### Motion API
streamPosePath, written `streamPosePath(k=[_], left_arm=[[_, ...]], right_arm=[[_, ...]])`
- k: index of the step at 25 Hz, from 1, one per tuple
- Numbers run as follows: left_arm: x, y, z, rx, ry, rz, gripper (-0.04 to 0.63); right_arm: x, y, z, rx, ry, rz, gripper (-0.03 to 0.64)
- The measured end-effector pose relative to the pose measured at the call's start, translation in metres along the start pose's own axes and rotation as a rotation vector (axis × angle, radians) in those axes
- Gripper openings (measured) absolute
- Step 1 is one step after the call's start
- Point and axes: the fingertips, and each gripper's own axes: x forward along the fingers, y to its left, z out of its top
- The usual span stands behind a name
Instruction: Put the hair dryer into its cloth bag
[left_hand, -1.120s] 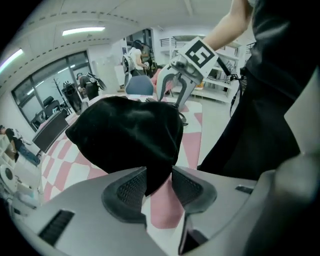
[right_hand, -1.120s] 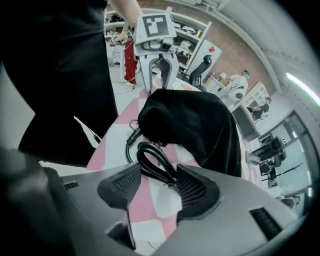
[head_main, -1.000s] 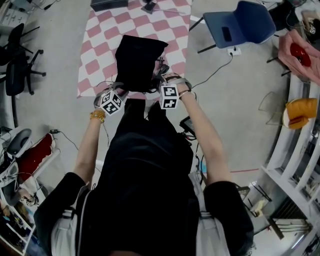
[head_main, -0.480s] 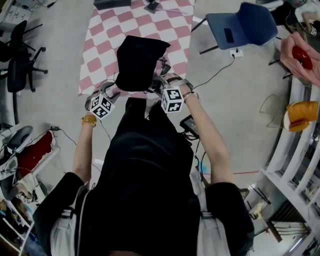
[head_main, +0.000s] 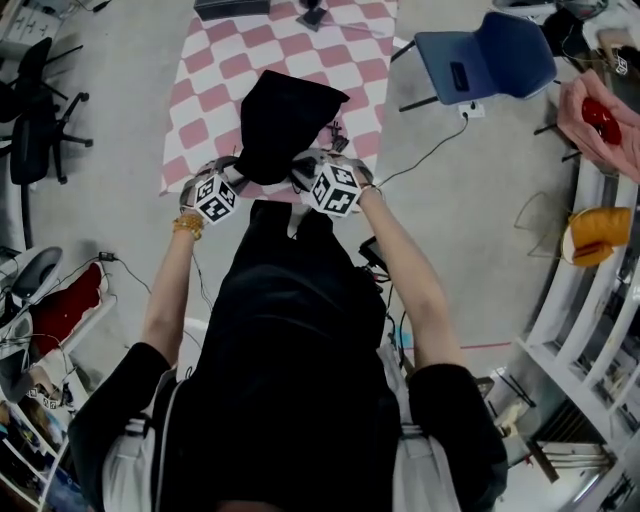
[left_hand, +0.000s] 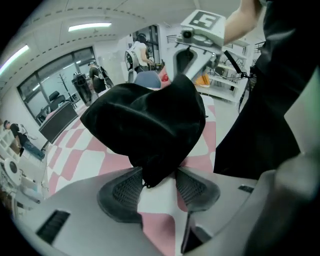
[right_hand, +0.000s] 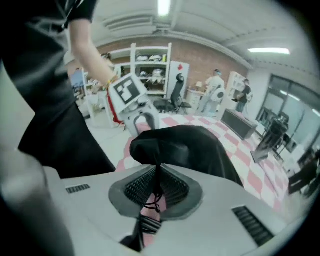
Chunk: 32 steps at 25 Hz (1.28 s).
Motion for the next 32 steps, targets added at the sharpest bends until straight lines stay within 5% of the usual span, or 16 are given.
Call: streamPosePath(k=[4, 10, 13, 17, 20, 23, 27, 32], left_arm=[[-0.014, 0.008, 0.014, -0.048, -0.086, -0.028, 0.043], [-0.070, 0.012, 0.081, -0.287, -0.384, -0.245, 0.028], [-0.102, 0.025, 0.116, -0.329, -0.503, -0.314, 0.028], [-0.132, 0.051, 0.153, -0.470, -0.682, -0.400, 0.028], [-0.151, 0.076, 0.174, -0.587, -0.792, -0.434, 0.028], [-0.165, 0.091, 0.196, -0.638, -0.859, -0.467, 0.028], [-0.175, 0.108, 0.219, -0.713, -0.916, -0.490, 0.028], [-0.183, 0.110, 0.237, -0.729, -0.935, -0.515, 0.028]], right_arm=[[-0.033, -0.043, 0.035, 0.159, -0.122, -0.072, 0.035], [-0.060, -0.094, 0.051, 0.317, -0.206, -0.192, 0.035], [-0.072, -0.117, 0.050, 0.405, -0.239, -0.261, 0.035], [-0.086, -0.130, 0.037, 0.425, -0.222, -0.328, 0.046], [-0.105, -0.126, 0.021, 0.429, -0.218, -0.308, 0.187], [-0.123, -0.107, -0.006, 0.297, -0.146, -0.294, 0.230], [-0.104, -0.046, -0.057, -0.046, 0.121, -0.164, 0.230], [-0.053, -0.004, -0.056, -0.304, 0.207, -0.034, 0.230]])
